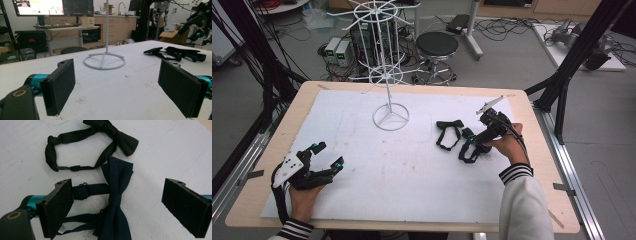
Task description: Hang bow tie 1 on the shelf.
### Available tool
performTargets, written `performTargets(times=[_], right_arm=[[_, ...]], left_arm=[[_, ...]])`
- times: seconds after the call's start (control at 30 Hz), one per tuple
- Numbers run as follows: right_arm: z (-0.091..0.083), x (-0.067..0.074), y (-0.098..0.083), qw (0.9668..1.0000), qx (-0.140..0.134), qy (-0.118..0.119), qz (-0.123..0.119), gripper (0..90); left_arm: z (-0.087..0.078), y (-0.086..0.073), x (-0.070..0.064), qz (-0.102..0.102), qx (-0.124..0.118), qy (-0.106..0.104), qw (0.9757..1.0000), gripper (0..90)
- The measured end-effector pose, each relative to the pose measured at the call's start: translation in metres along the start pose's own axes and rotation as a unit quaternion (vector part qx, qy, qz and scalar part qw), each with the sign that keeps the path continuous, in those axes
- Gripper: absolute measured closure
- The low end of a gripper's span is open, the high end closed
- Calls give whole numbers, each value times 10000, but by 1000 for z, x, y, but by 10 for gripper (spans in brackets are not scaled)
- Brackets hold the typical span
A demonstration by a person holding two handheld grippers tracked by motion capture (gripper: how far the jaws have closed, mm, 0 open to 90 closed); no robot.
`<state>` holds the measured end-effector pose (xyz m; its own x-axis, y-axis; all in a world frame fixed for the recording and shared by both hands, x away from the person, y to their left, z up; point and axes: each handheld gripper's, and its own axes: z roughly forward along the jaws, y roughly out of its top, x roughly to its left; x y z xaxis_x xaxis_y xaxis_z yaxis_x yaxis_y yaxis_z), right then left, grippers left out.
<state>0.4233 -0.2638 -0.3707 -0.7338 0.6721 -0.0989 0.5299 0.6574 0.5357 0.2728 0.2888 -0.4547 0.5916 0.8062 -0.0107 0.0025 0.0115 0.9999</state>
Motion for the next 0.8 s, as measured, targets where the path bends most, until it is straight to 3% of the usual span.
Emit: performTargets(times=[0.1, 0.2, 0.33, 0.8], right_arm=[[4, -1, 1, 9998, 124, 123, 58, 135], [7, -1, 0, 9997, 223, 97, 37, 144], [13, -4, -2, 9990, 373, 135, 217, 154], [28, -2, -2, 9957, 903, 205, 79, 313]], left_arm=[[0, 0, 0, -2, 2, -3, 10000, 147], [0, 0, 0, -1, 4, -5, 10000, 147], [0, 0, 0, -6, 1, -4, 10000, 147], [0, 0, 0, -6, 7, -8, 10000, 147]])
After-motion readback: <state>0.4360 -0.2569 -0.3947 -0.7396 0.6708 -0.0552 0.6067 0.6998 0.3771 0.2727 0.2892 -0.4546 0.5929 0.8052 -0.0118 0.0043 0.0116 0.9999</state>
